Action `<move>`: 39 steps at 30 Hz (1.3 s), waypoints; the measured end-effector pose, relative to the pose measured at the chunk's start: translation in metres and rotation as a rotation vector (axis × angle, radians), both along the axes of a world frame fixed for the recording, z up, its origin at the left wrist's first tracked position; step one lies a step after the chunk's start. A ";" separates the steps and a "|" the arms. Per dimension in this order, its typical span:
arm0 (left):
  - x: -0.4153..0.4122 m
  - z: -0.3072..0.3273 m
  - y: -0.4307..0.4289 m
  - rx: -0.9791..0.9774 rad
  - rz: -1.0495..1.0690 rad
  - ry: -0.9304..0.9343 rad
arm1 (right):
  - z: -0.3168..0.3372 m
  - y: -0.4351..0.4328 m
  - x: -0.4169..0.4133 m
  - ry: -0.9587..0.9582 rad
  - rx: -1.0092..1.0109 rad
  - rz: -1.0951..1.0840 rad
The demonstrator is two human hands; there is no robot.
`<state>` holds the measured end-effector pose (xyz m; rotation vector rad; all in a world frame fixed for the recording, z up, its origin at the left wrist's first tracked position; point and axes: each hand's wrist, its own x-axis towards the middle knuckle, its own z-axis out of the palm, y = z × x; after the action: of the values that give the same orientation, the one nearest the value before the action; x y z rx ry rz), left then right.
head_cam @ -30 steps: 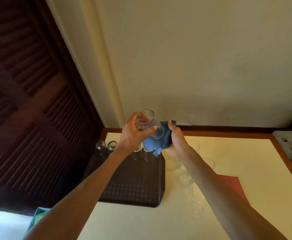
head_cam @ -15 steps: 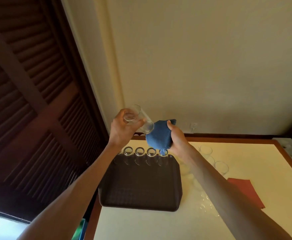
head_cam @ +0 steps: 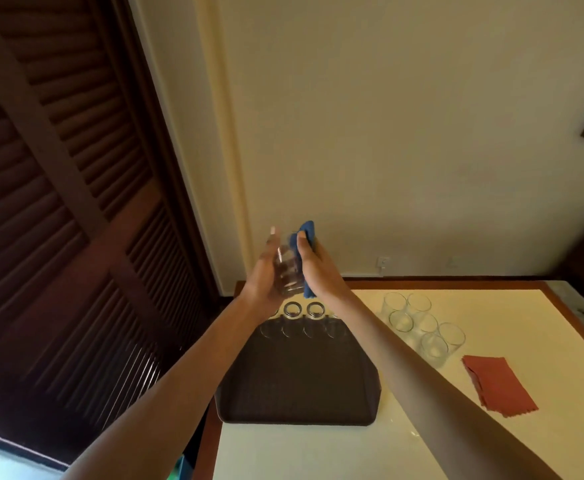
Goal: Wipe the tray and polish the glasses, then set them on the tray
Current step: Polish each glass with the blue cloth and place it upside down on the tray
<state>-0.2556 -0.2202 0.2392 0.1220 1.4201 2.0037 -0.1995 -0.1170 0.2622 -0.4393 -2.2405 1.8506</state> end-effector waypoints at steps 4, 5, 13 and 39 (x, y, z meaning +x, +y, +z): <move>-0.010 0.002 -0.008 0.066 0.058 -0.131 | -0.017 -0.018 0.006 0.131 0.151 0.046; -0.013 0.004 -0.008 0.060 0.070 -0.135 | -0.021 -0.021 0.009 0.141 0.168 0.072; -0.009 0.012 -0.009 0.128 0.026 -0.177 | -0.045 -0.029 0.009 0.244 0.772 -0.106; -0.006 0.031 0.001 -0.042 -0.031 0.061 | -0.013 -0.015 -0.018 0.377 0.417 -0.210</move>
<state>-0.2612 -0.2196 0.2699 0.1877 1.4883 1.9589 -0.2172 -0.1321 0.2495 -0.2176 -2.1398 1.2009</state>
